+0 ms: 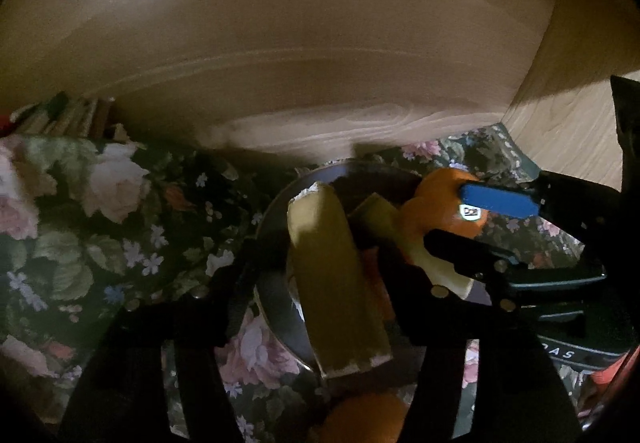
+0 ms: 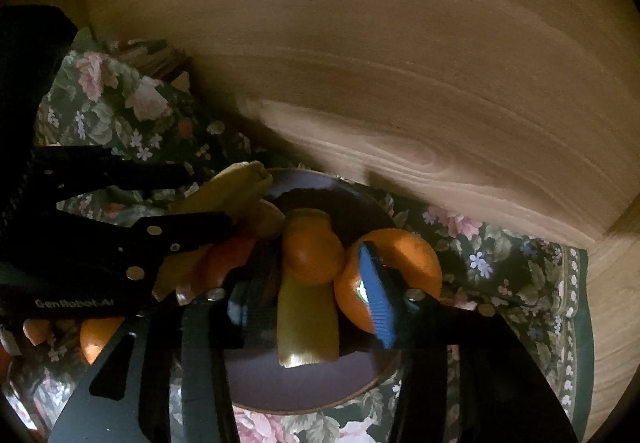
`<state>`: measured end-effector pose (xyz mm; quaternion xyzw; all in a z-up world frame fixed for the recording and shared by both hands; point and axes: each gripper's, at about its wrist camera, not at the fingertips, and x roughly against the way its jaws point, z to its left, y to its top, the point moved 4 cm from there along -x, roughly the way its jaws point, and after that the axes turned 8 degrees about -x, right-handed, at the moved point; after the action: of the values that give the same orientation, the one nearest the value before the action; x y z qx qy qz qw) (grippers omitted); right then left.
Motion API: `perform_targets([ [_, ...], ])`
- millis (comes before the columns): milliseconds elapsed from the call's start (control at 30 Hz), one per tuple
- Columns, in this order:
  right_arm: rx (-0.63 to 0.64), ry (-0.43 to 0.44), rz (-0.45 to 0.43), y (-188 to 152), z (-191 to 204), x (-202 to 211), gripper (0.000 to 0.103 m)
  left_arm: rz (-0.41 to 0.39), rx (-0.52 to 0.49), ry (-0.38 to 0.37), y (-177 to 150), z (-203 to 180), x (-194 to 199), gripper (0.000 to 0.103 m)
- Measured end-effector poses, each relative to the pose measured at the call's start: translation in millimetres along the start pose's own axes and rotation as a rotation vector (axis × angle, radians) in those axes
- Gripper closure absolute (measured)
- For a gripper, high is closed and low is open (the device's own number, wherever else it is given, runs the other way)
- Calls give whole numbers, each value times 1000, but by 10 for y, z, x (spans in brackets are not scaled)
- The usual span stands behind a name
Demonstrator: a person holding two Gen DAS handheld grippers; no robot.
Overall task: Organize fruits
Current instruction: 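Lower the yellow cylinder onto the plate with the left tool while the right tool sets down the mandarin, then grasp the large Dole orange with the left tool while the right tool grasps a mandarin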
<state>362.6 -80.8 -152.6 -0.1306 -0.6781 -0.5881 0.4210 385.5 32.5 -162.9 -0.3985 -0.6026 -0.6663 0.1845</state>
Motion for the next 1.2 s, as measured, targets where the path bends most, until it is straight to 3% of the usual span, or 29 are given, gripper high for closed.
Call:
perform_targets([
  [367, -30, 30, -90, -130, 60, 564, 59, -118, -31, 66, -213, -186, 656, 42],
  [633, -44, 48, -116, -520, 193, 902, 59, -182, -32, 100, -621, -327, 1155, 37],
  [833, -63, 51, -105, -898, 305, 1020, 58, -174, -6, 100, -1076, -362, 1352, 36],
  [1200, -98, 117, -27, -1490, 526, 974, 58, -90, 81, 107, -1883, -258, 1316, 36],
])
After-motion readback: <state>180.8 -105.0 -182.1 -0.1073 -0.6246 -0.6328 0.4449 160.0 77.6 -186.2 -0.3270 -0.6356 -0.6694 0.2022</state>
